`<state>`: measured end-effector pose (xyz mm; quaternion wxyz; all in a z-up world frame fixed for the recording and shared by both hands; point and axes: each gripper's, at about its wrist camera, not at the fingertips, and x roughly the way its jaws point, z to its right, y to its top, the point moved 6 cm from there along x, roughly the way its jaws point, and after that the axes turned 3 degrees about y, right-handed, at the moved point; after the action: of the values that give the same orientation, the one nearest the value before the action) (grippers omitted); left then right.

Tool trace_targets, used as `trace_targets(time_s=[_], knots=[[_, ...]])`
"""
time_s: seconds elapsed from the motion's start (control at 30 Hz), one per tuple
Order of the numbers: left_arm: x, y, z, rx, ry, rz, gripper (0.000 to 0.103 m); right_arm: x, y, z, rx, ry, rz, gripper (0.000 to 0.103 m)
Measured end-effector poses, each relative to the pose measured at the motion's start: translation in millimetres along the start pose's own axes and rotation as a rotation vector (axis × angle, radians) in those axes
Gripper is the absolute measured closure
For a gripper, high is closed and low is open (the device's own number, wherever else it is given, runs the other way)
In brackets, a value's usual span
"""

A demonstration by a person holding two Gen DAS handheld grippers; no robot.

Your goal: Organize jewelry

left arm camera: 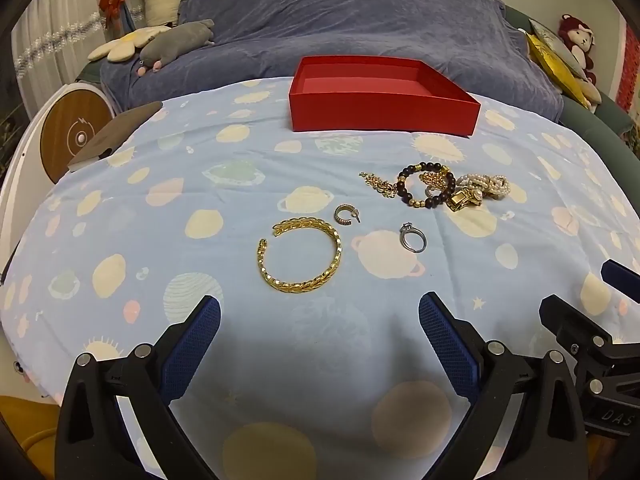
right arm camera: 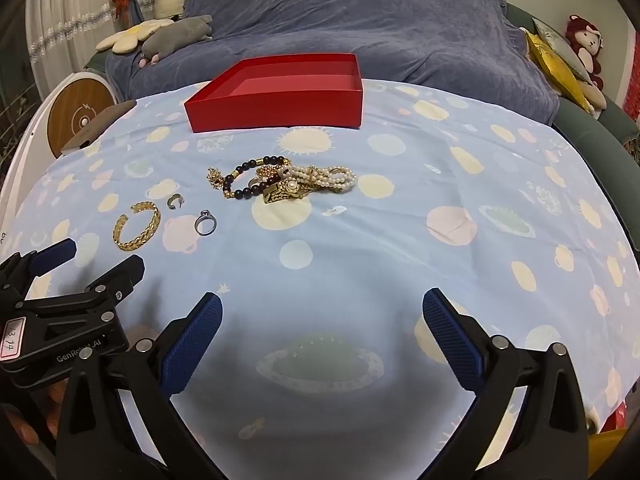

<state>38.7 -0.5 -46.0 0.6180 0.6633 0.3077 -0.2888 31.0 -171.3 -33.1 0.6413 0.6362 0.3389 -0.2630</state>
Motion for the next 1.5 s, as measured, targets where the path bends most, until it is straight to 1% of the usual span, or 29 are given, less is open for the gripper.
trace_targets(time_s=[0.33,0.37,0.4,0.6,0.9,1.2,1.5], knots=[[1.6,0.4,1.6,-0.001,-0.005,-0.004,0.006,5.3,-0.2,-3.8,-0.013,0.0,-0.007,0.005],[2.7,2.5,9.0,0.001,-0.001,-0.005,0.006,5.8,-0.2,-3.8,-0.013,0.0,-0.008,0.005],[2.7,0.8,2.8,0.001,-0.002,-0.001,0.006,5.9,-0.3,-3.8,-0.013,0.001,-0.008,0.005],[4.2,1.3,3.9,0.0,-0.003,0.001,0.006,8.2,-0.4,-6.4,-0.018,0.002,-0.01,0.005],[3.4,1.5,-0.4,-0.027,-0.037,-0.001,0.006,8.7,-0.1,-6.6,-0.016,0.005,-0.01,0.005],[3.6,1.4,-0.4,-0.017,-0.025,0.001,0.006,10.5,0.1,-6.7,-0.013,0.009,-0.013,0.005],[3.6,1.4,-0.3,-0.021,-0.029,0.002,0.006,11.0,0.1,-7.1,-0.012,0.01,-0.012,0.005]])
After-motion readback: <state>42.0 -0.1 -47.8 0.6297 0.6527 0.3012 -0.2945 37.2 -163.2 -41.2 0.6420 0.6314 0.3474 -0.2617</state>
